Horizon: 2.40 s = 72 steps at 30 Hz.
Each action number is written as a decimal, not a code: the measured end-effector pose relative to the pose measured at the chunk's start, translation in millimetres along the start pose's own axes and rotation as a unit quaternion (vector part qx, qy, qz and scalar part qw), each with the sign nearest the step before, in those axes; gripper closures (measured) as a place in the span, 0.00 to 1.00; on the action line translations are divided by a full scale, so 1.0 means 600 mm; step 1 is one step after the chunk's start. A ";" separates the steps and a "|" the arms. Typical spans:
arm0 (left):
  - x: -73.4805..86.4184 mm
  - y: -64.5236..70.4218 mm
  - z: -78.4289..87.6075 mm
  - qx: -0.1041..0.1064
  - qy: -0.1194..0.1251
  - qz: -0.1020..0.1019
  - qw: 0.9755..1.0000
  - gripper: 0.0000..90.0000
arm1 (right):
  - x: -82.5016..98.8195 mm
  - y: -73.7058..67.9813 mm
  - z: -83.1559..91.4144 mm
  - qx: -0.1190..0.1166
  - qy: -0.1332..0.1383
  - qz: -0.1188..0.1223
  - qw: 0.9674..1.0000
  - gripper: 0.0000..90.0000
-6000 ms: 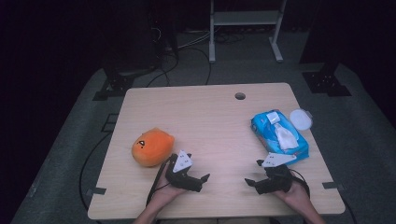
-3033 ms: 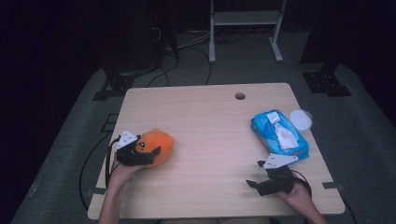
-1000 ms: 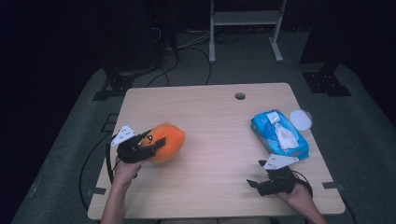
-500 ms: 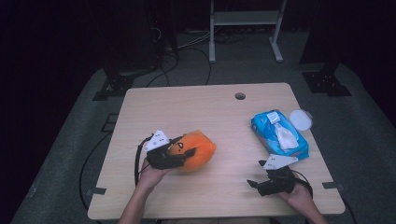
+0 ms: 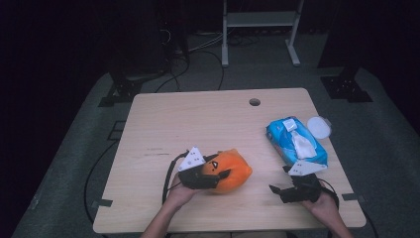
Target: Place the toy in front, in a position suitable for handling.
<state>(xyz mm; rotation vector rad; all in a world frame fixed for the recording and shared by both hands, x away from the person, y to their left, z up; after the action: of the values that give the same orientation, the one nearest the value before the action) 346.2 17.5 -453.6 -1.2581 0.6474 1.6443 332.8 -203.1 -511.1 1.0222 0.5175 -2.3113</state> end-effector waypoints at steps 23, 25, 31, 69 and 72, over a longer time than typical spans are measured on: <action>0.042 0.041 -0.038 0.035 -0.019 -0.046 0.998 0.31 | -0.049 0.026 0.038 0.024 0.073 -0.026 0.997 0.16; 0.043 0.044 -0.039 0.040 -0.022 -0.048 0.998 0.31 | -0.062 0.036 0.047 0.030 0.091 -0.032 0.995 0.16; 0.044 0.047 -0.039 0.039 -0.025 -0.055 0.997 0.30 | -0.096 0.080 0.076 0.054 0.127 -0.044 0.989 0.16; 0.044 0.052 -0.042 0.039 -0.026 -0.061 0.997 0.26 | -0.097 0.197 0.055 0.142 0.068 -0.087 0.984 0.93; 0.044 0.051 -0.042 0.039 -0.026 -0.061 0.997 0.26 | -0.102 0.174 0.080 0.130 0.079 -0.073 0.986 0.94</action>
<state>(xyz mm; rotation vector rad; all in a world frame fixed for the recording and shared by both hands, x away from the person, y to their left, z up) 328.9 -6.8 -490.5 -1.1725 0.5855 1.5312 405.9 -289.6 -446.8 1.3391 0.3675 -2.4873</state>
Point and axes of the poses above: each handheld gripper's, and its own axes: z roughly backward along the jaws, x roughly out of its underside, y roughly to its right, the point moved 9 cm from there along -z, roughly forward along the jaws, and after that the axes turned 12 degrees about -z, right-handed, at the moved point
